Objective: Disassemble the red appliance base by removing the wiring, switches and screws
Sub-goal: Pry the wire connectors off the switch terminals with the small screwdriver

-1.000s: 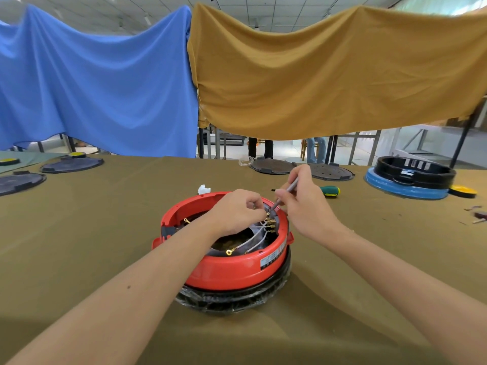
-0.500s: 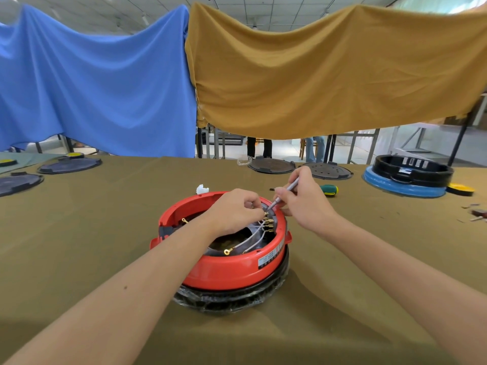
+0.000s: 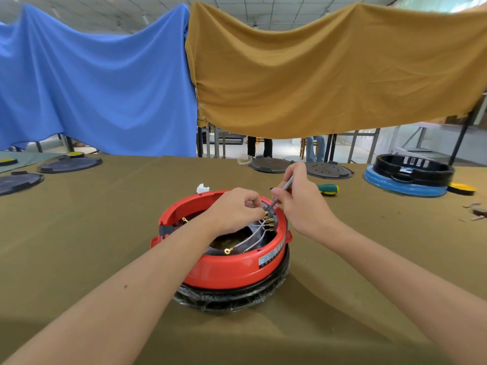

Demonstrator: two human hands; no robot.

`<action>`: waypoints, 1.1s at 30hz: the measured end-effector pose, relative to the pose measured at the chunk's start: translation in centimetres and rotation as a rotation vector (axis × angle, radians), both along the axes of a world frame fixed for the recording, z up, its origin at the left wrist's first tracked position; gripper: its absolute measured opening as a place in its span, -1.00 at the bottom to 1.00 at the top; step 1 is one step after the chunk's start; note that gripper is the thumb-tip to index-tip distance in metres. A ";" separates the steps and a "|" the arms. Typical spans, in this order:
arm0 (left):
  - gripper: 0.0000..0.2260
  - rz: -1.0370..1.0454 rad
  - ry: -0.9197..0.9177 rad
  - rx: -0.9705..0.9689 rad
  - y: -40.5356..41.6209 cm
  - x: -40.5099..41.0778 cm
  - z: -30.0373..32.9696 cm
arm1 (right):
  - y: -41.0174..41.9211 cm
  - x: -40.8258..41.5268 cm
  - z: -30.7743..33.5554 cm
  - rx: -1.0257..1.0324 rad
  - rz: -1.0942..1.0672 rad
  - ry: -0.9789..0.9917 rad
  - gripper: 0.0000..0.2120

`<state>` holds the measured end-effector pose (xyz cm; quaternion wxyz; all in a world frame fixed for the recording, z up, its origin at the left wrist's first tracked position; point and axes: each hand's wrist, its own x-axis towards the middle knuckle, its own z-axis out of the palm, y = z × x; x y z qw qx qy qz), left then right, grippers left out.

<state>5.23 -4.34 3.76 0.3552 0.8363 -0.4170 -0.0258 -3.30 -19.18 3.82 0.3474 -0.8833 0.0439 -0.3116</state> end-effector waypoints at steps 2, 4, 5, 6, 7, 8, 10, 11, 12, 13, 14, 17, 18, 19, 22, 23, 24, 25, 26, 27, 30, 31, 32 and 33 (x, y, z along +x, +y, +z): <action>-0.86 0.001 -0.003 0.000 0.1 -0.1 0.0 | 0.1 0.1 0.0 -0.025 0.010 0.005 -0.80; -0.86 -0.004 0.004 -0.001 0.1 -0.1 0.0 | -0.2 0.1 0.1 0.034 -0.005 -0.001 -0.81; -0.86 -0.006 0.007 0.000 0.1 -0.1 0.0 | -0.3 0.0 0.2 0.077 -0.011 -0.004 -0.81; -0.87 -0.008 0.007 0.004 0.1 -0.1 0.0 | -0.4 0.0 0.2 0.104 -0.011 -0.007 -0.80; -0.88 -0.007 0.004 0.008 0.1 -0.1 0.1 | -0.4 -0.1 0.1 0.100 -0.009 -0.007 -0.78; -0.88 -0.004 -0.001 0.011 0.1 -0.1 0.1 | -0.3 0.0 0.1 0.068 -0.007 -0.002 -0.78; -0.88 0.006 -0.019 0.014 0.0 -0.1 0.0 | -0.2 0.1 0.2 0.001 -0.004 0.021 -0.80; -0.88 0.008 -0.026 0.011 0.0 0.0 0.0 | -0.1 0.1 0.3 -0.012 -0.001 0.032 -0.80; -0.88 0.008 -0.028 0.008 0.0 0.0 0.0 | -0.1 0.2 0.4 -0.007 0.004 0.039 -0.81; -0.88 0.007 -0.024 0.005 0.0 0.0 0.0 | -0.1 0.2 0.5 0.019 0.008 0.040 -0.81; -0.89 0.003 -0.016 0.004 0.0 0.0 0.0 | -0.2 0.2 0.5 0.062 0.012 0.039 -0.81; -0.91 -0.012 -0.009 0.012 0.1 0.0 0.0 | -0.4 0.1 0.4 0.181 0.013 0.039 -0.82; -0.91 -0.010 -0.008 0.009 0.1 -0.1 0.0 | -0.5 0.1 0.3 0.219 0.012 0.039 -0.81; -0.90 -0.007 -0.006 0.006 0.1 -0.1 0.0 | -0.6 0.1 0.2 0.273 0.012 0.036 -0.81; -0.89 0.005 -0.005 0.008 0.1 -0.1 0.1 | -0.7 0.1 0.1 0.418 0.019 0.018 -0.79; -0.88 0.005 -0.004 0.009 0.1 -0.2 0.1 | -0.7 0.1 0.0 0.430 0.018 0.015 -0.80; -0.88 0.004 0.000 0.008 0.1 -0.2 0.1 | -0.8 0.1 0.0 0.423 0.018 0.016 -0.80; -0.87 0.002 0.003 0.007 0.1 -0.2 0.1 | -0.8 0.1 0.0 0.392 0.018 0.017 -0.80; -0.87 0.000 0.004 0.006 0.1 -0.2 0.1 | -0.8 0.1 0.1 0.341 0.017 0.016 -0.80; -0.87 0.001 0.003 0.005 0.1 -0.2 0.1 | -0.8 0.2 0.1 0.273 0.013 0.013 -0.80; -0.84 0.001 -0.005 0.004 0.1 -0.1 0.1 | -0.5 0.2 0.1 0.094 0.003 0.010 -0.79; -0.84 0.000 -0.008 0.006 0.1 -0.1 0.1 | -0.4 0.3 0.1 0.059 0.000 0.016 -0.79; -0.84 -0.002 -0.009 0.008 0.0 -0.1 0.1 | -0.4 0.3 0.1 0.036 -0.004 0.023 -0.79; -0.84 -0.003 -0.010 0.009 0.0 -0.1 0.1 | -0.5 0.4 0.2 0.033 -0.004 0.029 -0.79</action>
